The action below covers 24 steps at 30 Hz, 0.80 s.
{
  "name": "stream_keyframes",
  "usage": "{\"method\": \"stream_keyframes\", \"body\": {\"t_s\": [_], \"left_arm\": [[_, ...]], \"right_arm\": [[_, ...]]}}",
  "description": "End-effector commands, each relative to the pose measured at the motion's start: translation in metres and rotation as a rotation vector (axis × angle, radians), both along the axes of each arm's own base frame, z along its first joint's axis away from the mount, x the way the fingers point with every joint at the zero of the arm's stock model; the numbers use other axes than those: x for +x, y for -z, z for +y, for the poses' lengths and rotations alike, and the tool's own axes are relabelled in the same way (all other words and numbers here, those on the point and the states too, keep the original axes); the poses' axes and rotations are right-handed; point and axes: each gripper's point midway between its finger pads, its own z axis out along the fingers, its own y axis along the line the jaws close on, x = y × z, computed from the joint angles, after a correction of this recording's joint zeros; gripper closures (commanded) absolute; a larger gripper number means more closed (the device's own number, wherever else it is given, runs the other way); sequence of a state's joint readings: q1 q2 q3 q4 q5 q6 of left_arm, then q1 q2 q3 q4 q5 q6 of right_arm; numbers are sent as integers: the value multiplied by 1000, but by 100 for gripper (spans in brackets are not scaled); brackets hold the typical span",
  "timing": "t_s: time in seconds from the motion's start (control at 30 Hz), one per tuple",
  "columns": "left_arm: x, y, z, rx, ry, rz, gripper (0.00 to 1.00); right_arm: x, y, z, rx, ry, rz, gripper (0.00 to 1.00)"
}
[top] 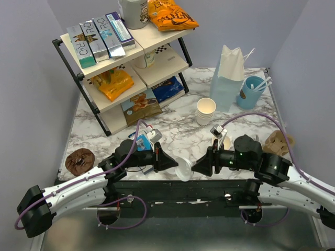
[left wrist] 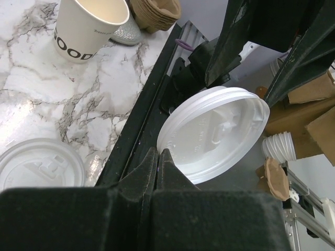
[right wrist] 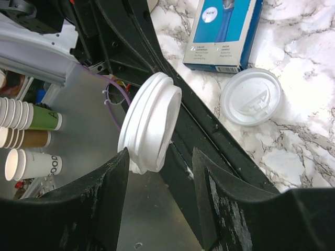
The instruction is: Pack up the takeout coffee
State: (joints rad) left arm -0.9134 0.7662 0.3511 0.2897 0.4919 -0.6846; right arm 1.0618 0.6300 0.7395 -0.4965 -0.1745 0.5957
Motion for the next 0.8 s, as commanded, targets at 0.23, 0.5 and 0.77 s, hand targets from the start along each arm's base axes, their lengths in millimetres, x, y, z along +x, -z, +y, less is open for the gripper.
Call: {"method": "stream_keyframes", "body": {"t_s": [0.23, 0.5, 0.77], "left_arm": [[1, -7, 0, -4, 11, -39, 100], [0, -9, 0, -9, 14, -39, 100], [2, -13, 2, -1, -4, -41, 100]], "right_arm": [[-4, -3, 4, -28, -18, 48, 41], [10, 28, -4, -189, 99, 131, 60], [36, 70, -44, -518, 309, 146, 71]]}}
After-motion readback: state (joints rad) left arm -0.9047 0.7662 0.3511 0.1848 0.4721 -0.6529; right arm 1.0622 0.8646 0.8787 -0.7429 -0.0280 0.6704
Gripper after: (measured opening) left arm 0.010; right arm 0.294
